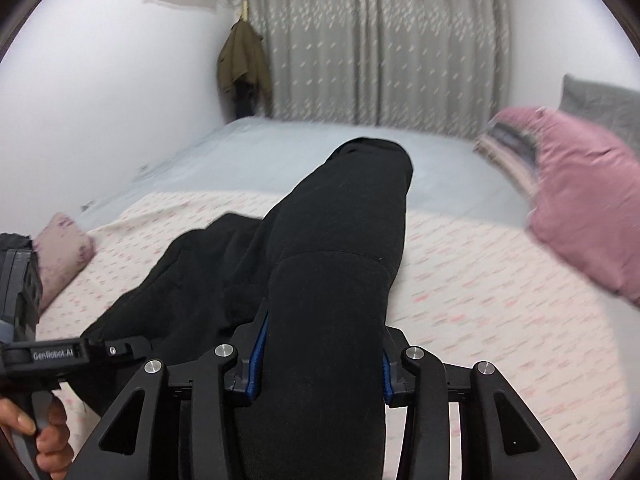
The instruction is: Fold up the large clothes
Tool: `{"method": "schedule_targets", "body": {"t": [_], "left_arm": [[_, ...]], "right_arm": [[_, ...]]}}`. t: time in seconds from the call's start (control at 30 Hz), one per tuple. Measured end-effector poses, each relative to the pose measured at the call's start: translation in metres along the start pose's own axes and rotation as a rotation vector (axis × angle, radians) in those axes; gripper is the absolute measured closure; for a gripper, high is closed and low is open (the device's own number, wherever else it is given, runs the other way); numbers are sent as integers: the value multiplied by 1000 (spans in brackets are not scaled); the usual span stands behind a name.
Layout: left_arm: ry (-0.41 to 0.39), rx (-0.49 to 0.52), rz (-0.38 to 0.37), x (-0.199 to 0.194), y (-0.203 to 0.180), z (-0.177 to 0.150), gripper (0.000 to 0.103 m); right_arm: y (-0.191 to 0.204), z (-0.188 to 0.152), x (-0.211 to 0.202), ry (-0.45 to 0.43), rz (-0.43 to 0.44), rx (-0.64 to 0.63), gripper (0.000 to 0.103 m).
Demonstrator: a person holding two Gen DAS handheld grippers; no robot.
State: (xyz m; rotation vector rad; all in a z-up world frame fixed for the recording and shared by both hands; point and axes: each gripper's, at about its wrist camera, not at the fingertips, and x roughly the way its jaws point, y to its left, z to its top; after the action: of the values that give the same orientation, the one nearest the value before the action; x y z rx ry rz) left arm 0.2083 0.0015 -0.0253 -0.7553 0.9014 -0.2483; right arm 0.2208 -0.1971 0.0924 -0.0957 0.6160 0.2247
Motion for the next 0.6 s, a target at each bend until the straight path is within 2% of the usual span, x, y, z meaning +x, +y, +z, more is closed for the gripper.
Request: {"method": "schedule_targets", "body": {"t": [0.1, 0.2, 0.37, 0.47, 0.5, 0.57, 0.6], "left_arm": [[5, 36, -61, 28, -39, -11, 56], [6, 132, -118, 56, -94, -29, 56], [108, 210, -200, 113, -166, -68, 56], [152, 263, -246, 146, -205, -96, 55], [167, 283, -250, 156, -214, -108, 54], [235, 329, -192, 180, -221, -140, 50], [264, 345, -178, 189, -218, -155, 42]], "right_arm": [[-55, -1, -15, -34, -54, 11, 62], [-123, -11, -25, -52, -93, 82, 63], [-238, -33, -51, -53, -168, 194, 69], [-300, -51, -68, -60, -249, 261, 75], [-320, -59, -71, -54, -282, 284, 76], [-364, -84, -72, -15, -361, 345, 78], [-379, -95, -70, 20, -379, 380, 78]]}}
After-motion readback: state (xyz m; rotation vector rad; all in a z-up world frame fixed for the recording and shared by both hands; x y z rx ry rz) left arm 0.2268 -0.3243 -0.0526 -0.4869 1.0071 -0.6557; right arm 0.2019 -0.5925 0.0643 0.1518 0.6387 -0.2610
